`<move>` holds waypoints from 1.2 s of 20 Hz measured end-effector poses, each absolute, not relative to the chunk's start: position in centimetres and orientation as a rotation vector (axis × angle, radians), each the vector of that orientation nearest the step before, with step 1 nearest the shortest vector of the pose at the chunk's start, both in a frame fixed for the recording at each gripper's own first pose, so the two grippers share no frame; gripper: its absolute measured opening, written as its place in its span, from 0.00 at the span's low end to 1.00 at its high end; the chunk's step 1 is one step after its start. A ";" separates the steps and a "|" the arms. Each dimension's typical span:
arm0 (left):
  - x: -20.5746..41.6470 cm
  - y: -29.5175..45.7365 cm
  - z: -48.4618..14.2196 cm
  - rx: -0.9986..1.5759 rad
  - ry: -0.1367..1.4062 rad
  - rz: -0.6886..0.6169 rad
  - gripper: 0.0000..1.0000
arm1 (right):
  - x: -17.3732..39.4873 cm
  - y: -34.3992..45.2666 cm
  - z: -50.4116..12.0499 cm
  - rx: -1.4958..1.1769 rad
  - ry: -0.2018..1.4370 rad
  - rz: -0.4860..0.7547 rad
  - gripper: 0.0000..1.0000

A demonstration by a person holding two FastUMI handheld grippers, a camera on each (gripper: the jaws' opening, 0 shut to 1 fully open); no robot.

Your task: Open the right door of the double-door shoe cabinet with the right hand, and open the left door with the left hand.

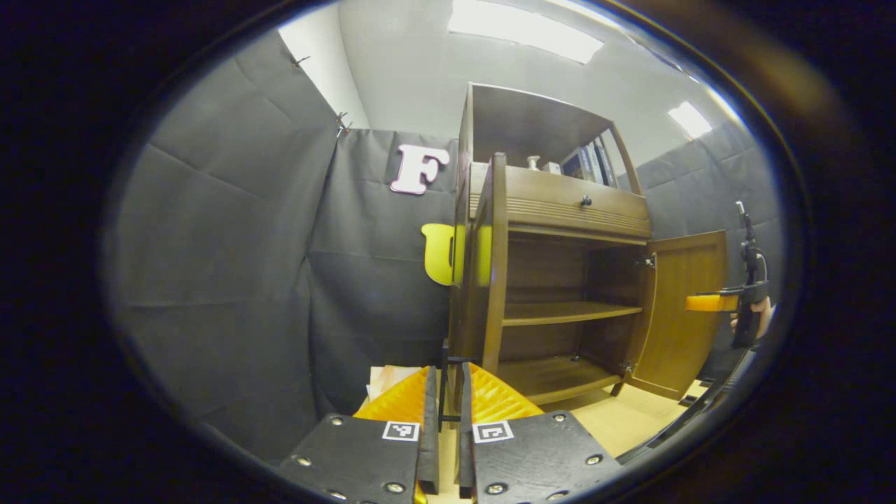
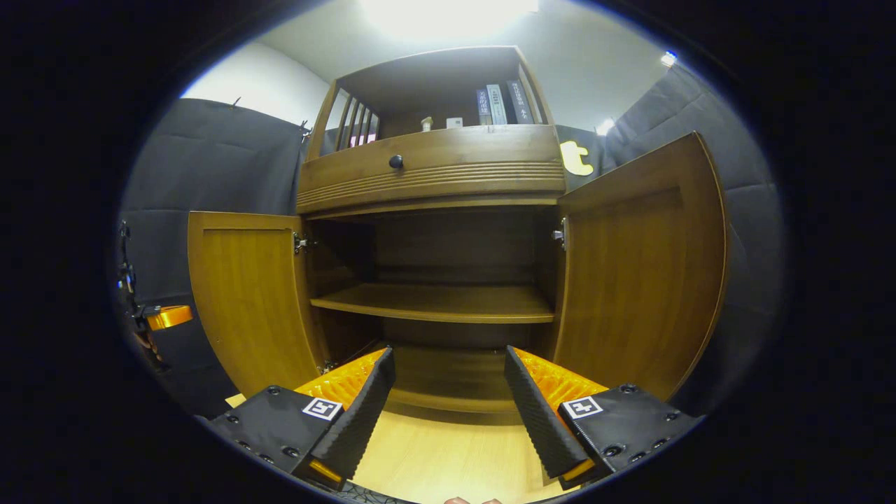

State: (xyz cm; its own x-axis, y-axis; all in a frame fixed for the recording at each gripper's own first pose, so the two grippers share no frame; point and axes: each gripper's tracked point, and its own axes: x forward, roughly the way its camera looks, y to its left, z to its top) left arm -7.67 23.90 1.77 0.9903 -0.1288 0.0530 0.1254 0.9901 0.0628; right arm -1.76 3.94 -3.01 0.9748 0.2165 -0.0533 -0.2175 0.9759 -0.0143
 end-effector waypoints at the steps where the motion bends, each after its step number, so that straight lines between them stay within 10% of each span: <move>1: -8.7 23.4 2.2 0.057 -0.063 -0.117 0.28 | -1.7 3.6 -2.8 -0.013 0.048 0.211 0.98; 5: -10.7 21.7 3.2 0.039 -0.069 -0.062 0.89 | -2.0 2.6 -2.4 -0.003 0.045 0.181 0.99; 24: -3.1 4.7 -1.7 0.089 -0.012 -0.199 0.89 | -4.5 1.4 -2.7 -0.014 0.072 0.068 0.94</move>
State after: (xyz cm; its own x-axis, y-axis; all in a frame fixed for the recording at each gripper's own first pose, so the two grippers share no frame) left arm -3.05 4.67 -1.65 0.9802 -0.1981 0.0026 0.1971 0.9763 0.0899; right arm -4.46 1.41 -2.73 0.9951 0.0670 -0.0722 -0.0680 0.9976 -0.0114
